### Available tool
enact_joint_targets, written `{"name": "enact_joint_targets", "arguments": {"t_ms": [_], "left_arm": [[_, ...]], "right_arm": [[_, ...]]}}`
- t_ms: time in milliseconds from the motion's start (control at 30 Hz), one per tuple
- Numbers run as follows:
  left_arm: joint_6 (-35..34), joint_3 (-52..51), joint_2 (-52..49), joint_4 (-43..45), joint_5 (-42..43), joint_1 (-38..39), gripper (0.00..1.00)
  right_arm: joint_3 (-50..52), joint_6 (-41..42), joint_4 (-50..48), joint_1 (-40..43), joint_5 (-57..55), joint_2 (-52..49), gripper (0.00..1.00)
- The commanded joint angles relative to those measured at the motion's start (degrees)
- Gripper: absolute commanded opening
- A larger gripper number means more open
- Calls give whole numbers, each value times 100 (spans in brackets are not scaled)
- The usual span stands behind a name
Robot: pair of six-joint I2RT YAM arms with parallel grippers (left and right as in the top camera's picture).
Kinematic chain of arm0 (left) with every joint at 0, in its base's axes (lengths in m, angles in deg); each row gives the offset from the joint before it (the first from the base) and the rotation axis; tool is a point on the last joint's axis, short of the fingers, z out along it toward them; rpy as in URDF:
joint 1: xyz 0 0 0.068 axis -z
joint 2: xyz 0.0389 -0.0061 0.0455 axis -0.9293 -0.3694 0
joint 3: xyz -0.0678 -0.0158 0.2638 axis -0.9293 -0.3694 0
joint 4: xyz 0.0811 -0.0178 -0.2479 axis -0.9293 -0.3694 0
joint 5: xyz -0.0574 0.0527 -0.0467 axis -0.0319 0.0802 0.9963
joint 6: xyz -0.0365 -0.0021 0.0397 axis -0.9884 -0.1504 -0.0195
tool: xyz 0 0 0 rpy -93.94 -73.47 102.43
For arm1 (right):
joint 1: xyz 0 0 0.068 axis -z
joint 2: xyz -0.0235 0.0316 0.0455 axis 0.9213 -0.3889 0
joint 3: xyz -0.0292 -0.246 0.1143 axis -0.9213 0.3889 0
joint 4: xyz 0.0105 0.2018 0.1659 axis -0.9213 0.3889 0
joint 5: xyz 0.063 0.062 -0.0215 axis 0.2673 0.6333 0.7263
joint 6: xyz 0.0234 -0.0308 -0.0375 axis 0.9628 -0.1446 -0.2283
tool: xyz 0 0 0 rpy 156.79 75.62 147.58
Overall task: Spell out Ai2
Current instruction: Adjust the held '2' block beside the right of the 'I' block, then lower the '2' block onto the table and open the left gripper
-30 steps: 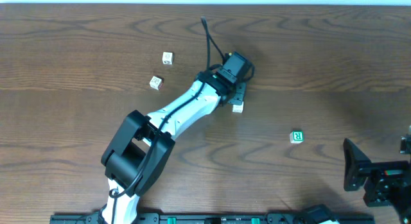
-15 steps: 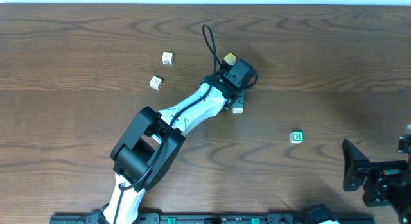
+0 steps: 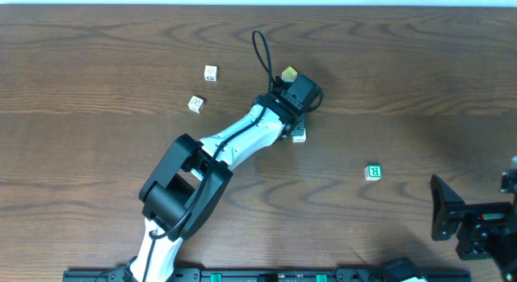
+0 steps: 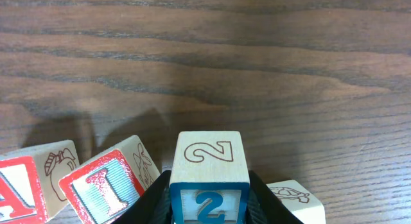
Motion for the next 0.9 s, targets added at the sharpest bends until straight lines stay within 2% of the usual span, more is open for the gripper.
{"name": "enact_joint_targets", "arguments": {"t_ms": [0, 100, 600, 700, 867], "left_arm": [[-26, 109, -33, 0, -127, -46, 40], [-26, 109, -33, 0, -129, -46, 47], [354, 153, -31, 103, -76, -46, 48], [623, 391, -28, 13, -26, -33, 57], [776, 1093, -28, -417, -63, -31, 56]], "right_arm": [[33, 63, 2, 50, -57, -24, 99], [33, 63, 2, 50, -57, -24, 99], [33, 63, 0, 48, -59, -24, 99], [33, 61, 2, 48, -59, -24, 99], [33, 63, 11, 44, -57, -24, 99]]}}
